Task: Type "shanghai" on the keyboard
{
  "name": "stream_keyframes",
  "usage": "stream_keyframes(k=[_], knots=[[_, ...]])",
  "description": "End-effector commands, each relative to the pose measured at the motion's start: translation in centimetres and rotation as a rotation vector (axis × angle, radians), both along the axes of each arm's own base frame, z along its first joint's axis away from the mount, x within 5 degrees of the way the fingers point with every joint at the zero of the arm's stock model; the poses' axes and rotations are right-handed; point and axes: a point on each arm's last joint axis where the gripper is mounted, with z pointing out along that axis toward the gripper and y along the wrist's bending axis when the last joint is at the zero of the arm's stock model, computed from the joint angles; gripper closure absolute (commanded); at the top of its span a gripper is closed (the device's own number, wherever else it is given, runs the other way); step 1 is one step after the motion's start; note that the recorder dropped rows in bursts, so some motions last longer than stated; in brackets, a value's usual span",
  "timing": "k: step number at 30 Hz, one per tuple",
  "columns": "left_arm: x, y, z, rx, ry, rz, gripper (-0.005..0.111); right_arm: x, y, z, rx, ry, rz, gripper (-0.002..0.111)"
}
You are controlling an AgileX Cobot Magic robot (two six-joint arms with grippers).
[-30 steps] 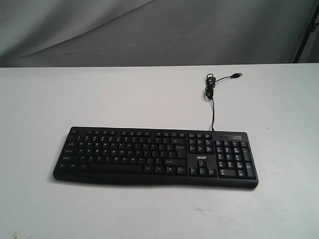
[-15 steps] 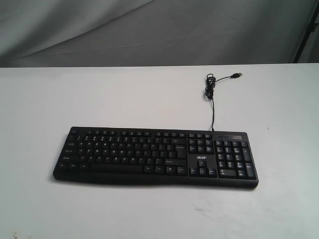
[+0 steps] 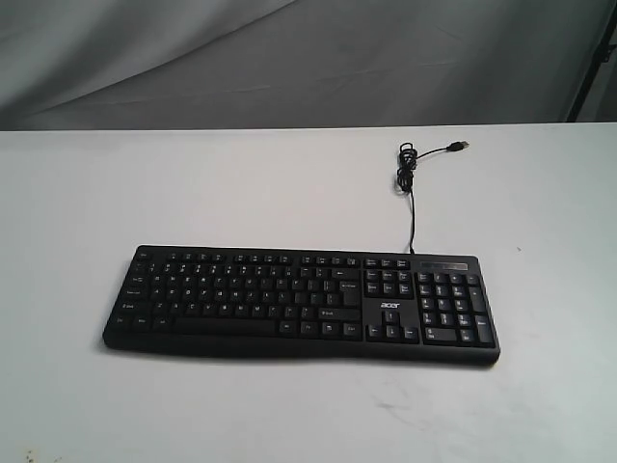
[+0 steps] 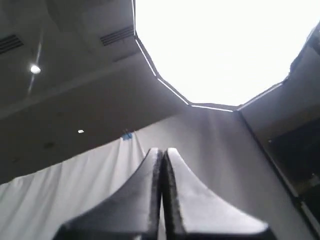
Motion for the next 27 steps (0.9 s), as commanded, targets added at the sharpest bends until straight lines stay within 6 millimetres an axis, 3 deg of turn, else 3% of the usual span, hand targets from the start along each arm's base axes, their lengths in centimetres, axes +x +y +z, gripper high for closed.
stream_keyframes(k=[1, 5, 9, 13, 16, 19, 21, 22, 23, 27], knots=[[0.0, 0.0, 0.0, -0.002, -0.007, -0.006, 0.107, 0.3, 0.4, 7.0, -0.060, 0.103, -0.011, 0.108], [0.0, 0.0, 0.0, -0.002, -0.007, -0.006, 0.107, 2.5, 0.6, 13.4, -0.281, 0.197, -0.133, 0.108], [0.0, 0.0, 0.0, -0.002, -0.007, -0.006, 0.107, 8.3, -0.6, 18.2, -0.501, 0.417, -0.328, 0.108], [0.0, 0.0, 0.0, -0.002, -0.007, -0.006, 0.107, 13.9, -3.3, 19.5, -0.655, 0.736, -0.589, 0.108], [0.0, 0.0, 0.0, -0.002, -0.007, -0.006, 0.107, 17.7, -5.0, 19.9, -0.641, 0.917, -0.686, 0.108], [0.0, 0.0, 0.0, -0.002, -0.007, -0.006, 0.107, 22.0, -6.0, 18.6, -0.590, 1.136, -0.642, 0.108], [0.0, 0.0, 0.0, -0.002, -0.007, -0.006, 0.107, 25.0, -5.4, 16.9, -0.675, 1.292, -0.477, 0.108], [0.0, 0.0, 0.0, -0.002, -0.007, -0.006, 0.107, 27.4, -3.9, 14.8, -0.785, 1.391, -0.214, 0.108], [0.0, 0.0, 0.0, -0.002, -0.007, -0.006, 0.107, 28.6, -2.9, 13.6, -0.846, 1.408, -0.052, 0.108], [0.0, 0.0, 0.0, -0.002, -0.007, -0.006, 0.107, 31.5, 0.9, 9.8, -0.952, 1.326, 0.465, 0.108]])
